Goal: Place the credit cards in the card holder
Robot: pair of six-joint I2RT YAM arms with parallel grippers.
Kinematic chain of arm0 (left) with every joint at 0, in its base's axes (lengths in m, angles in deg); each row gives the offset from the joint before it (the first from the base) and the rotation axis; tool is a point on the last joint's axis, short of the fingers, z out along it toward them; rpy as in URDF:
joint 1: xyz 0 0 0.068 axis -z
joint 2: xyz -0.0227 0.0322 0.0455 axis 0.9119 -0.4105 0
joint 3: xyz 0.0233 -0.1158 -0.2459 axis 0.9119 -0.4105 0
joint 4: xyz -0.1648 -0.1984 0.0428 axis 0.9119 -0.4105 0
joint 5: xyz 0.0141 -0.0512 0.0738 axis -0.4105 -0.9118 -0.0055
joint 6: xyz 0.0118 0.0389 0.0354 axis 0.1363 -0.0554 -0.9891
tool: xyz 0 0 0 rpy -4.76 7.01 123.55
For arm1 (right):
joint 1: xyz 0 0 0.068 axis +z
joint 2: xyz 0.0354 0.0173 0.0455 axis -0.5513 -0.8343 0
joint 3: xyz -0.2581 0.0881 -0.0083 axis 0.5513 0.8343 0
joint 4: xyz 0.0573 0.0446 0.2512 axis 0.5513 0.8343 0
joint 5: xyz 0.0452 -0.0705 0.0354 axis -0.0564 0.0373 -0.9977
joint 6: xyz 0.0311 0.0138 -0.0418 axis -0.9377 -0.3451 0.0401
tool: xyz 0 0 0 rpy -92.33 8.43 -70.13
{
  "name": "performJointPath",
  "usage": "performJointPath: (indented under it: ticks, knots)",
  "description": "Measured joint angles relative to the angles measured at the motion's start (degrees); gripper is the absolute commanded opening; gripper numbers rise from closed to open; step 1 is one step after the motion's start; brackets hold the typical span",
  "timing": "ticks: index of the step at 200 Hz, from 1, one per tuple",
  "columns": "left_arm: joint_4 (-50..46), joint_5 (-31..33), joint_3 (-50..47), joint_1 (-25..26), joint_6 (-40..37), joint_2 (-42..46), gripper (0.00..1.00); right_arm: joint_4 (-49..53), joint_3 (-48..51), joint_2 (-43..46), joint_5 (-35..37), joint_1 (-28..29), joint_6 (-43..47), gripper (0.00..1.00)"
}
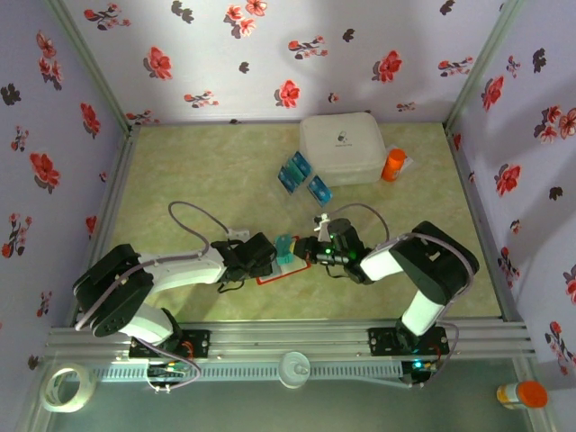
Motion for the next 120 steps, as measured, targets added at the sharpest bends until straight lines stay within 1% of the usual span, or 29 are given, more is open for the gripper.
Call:
performJointPath:
  ticks: [120]
  knots:
    - [0.00, 0.00, 0.00, 0.00, 0.00, 0.00, 0.97, -4.15, 1.49, -0.90, -2.16, -0.09, -0.42, 0.00]
